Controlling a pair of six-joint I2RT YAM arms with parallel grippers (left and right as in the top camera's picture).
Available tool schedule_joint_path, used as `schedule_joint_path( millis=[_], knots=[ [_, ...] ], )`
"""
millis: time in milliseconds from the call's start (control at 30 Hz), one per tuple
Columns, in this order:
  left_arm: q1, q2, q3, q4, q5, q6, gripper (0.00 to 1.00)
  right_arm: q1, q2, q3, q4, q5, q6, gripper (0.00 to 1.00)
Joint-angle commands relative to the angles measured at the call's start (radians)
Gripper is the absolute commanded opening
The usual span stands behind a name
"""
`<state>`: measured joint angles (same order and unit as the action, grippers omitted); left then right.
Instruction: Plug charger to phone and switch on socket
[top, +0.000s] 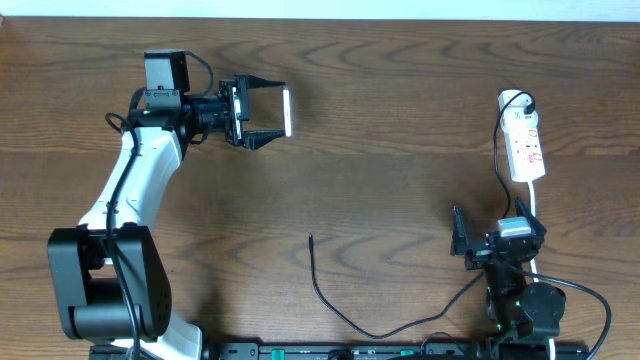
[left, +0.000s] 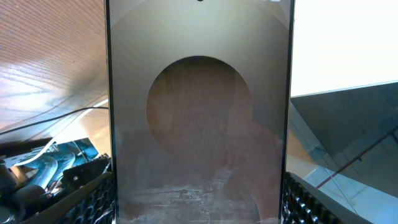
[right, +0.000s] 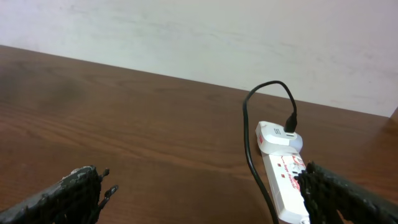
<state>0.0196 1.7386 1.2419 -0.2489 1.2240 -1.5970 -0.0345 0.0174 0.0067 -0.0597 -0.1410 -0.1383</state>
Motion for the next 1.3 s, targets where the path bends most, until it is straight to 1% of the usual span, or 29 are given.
schedule_joint_path(
  millis=[0, 133, 267, 367, 400, 467, 567, 633, 800, 867, 1000, 1033, 1067, 1133, 1167, 1233, 1267],
  knots=[
    [0.003, -0.033, 0.011, 0.008, 0.024, 0.006, 0.07, 0.005, -0.004, -0.001, -0.004, 0.000, 0.011, 0.99],
    [0.003, -0.033, 0.011, 0.008, 0.009, 0.007, 0.07, 0.005, -0.004, -0.001, -0.004, 0.000, 0.011, 0.99],
    [0.003, -0.033, 0.011, 0.008, -0.040, 0.068, 0.07, 0.005, -0.004, -0.001, -0.004, 0.000, 0.011, 0.99],
    [0.003, -0.033, 0.011, 0.008, -0.082, 0.162, 0.07, 0.005, -0.004, -0.001, -0.004, 0.000, 0.011, 0.99],
    [0.001, -0.033, 0.011, 0.008, -0.105, 0.233, 0.07, 0.005, -0.004, -0.001, -0.004, 0.000, 0.011, 0.99],
    [-0.002, -0.033, 0.011, 0.008, -0.118, 0.307, 0.07, 0.005, -0.004, -0.001, -0.004, 0.000, 0.011, 0.99],
    [-0.010, -0.033, 0.011, 0.007, -0.151, 0.358, 0.08, 0.004, -0.004, -0.001, -0.004, 0.000, 0.011, 0.99],
    [-0.038, -0.033, 0.011, 0.004, -0.267, 0.405, 0.07, 0.005, -0.004, -0.001, -0.004, 0.000, 0.011, 0.99],
    [-0.103, -0.033, 0.011, 0.004, -0.426, 0.416, 0.07, 0.004, -0.004, -0.001, -0.003, 0.003, 0.006, 0.99],
    [-0.114, -0.033, 0.011, 0.005, -0.433, 0.420, 0.08, 0.004, -0.004, -0.001, 0.007, 0.033, -0.063, 0.99],
    [-0.117, -0.033, 0.011, 0.004, -0.433, 0.445, 0.08, 0.004, -0.004, -0.001, -0.007, 0.034, -0.072, 0.99],
    [-0.117, -0.033, 0.011, 0.005, -0.432, 0.445, 0.08, 0.004, -0.004, -0.001, 0.014, 0.037, -0.076, 0.99],
    [-0.117, -0.033, 0.011, 0.004, -0.432, 0.446, 0.07, 0.004, -0.004, -0.001, 0.073, 0.023, -0.056, 0.99],
    [-0.117, -0.033, 0.011, 0.005, -0.433, 0.445, 0.07, 0.004, -0.004, -0.001, 0.262, -0.052, 0.187, 0.99],
    [-0.117, -0.033, 0.011, 0.008, -0.441, 0.445, 0.07, 0.004, -0.004, 0.009, 0.308, -0.061, 0.322, 0.99],
    [-0.122, -0.033, 0.011, 0.013, -0.459, 0.444, 0.07, 0.003, 0.012, 0.061, 0.303, -0.083, 0.492, 0.99],
    [-0.127, -0.033, 0.011, 0.013, -0.459, 0.444, 0.08, 0.004, 0.035, 0.094, 0.299, -0.119, 0.501, 0.99]
  ],
)
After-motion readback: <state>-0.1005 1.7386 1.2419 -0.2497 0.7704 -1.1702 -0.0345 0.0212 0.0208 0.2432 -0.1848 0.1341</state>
